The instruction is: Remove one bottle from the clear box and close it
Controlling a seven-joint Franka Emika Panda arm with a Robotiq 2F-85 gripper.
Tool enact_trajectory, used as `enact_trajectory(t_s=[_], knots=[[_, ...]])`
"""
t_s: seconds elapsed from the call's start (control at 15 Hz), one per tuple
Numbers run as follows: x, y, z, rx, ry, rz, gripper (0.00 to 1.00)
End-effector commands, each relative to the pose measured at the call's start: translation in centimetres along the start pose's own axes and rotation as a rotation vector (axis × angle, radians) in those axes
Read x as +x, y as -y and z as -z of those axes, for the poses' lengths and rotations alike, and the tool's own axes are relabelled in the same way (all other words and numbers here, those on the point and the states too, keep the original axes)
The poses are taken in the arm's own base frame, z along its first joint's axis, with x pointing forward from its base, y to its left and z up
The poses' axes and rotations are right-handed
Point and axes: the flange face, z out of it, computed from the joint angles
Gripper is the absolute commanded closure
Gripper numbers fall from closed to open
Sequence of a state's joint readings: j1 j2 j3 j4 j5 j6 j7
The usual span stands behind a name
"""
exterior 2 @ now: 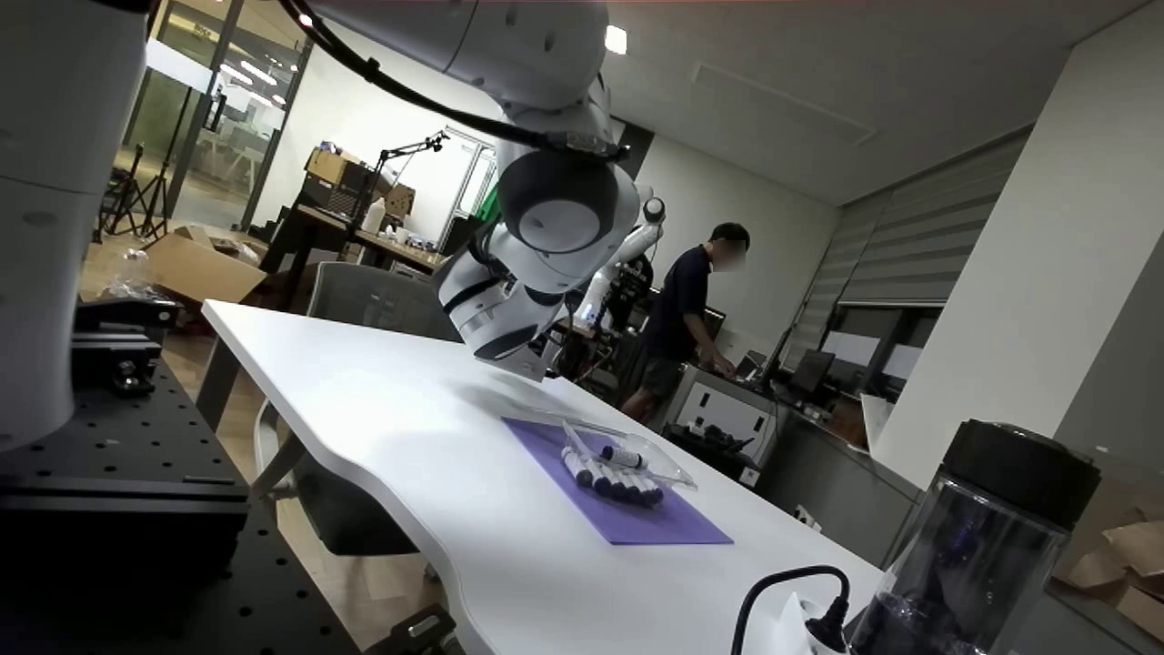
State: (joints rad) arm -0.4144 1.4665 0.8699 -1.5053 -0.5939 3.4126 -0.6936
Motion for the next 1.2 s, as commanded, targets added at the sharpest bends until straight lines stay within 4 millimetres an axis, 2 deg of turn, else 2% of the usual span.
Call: enact_trajectory(t_s=[0.0, 0.07, 1.13], knots=[[0.06, -0.37, -0.19, -0.004, 0.009, -0.010, 0.93], [-0.15, -0.01, -0.03, 0.000, 0.004, -0.001, 0.71], [-0.29, -0.01, -0.07, 0.003, 0.010, -0.001, 0.71]])
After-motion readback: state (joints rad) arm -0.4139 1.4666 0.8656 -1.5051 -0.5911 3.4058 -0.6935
